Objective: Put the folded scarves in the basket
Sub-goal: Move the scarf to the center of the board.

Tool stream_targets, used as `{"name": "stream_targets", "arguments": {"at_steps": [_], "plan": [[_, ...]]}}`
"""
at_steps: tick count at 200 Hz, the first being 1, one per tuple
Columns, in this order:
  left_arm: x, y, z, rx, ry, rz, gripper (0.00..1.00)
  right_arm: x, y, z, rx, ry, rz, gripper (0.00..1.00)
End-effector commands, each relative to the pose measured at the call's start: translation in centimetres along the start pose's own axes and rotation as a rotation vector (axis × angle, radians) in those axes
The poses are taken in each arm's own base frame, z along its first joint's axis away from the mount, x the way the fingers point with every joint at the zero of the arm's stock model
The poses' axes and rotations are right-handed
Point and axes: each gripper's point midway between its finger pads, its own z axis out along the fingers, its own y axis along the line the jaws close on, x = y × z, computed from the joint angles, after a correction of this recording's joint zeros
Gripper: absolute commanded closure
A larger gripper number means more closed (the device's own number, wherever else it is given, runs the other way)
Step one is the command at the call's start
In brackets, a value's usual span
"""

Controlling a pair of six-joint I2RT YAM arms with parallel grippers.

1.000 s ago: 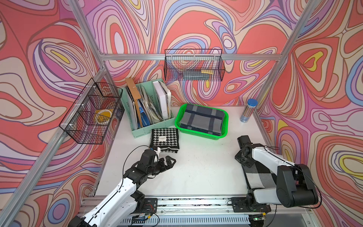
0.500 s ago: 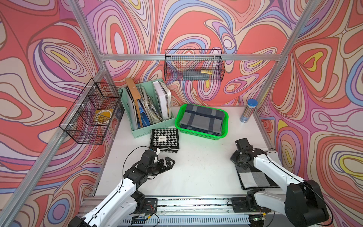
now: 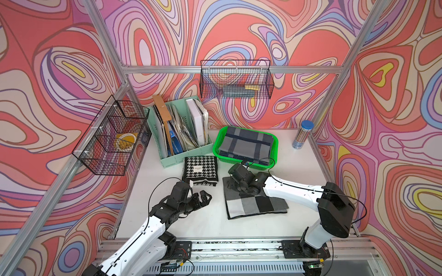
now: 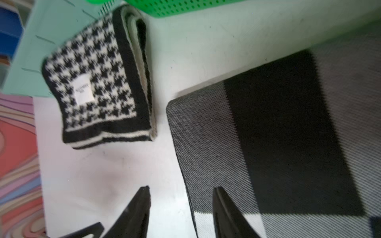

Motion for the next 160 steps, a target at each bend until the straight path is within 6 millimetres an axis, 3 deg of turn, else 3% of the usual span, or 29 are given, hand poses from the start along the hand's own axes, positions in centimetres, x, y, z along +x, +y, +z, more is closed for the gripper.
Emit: {"name": "stream_targets", "arguments": {"at_steps": [1,27,46,65,97,118,160], "plan": [[-0.1,-0.3,-0.4,-0.006,0.000,0.009,0.03,-1.7,-3.9,-1.7,0.134,-0.103,-0.036,0.41],[-0.1,-0.9,0.1,0.024,0.013,-0.004,0.03,-1.8,-9.0,-2.6,0.281,-0.118,-0.052,0.41],[-0.2,-1.2,0.7,0.038,0.023,-0.016,0.03,-1.1,-12.8,-1.8,0.365,-0.058,-0.034,0.41],[-0.5,-1.9,1.1,0.058,0.037,-0.028,0.03,0.2,-15.3,-0.5,0.416,0.001,-0.038,0.44],[-0.9,-2.6,1.6,0.065,0.049,-0.040,0.04,3.1,-17.0,1.9,0.423,0.095,-0.046,0.52],[-1.4,-2.9,1.7,0.056,0.040,-0.051,0.04,5.3,-18.0,2.3,0.426,0.158,0.005,0.58],[-2.1,-1.9,2.0,-0.010,-0.011,-0.095,0.04,11.0,-16.7,1.5,0.430,0.224,0.023,0.60]]}}
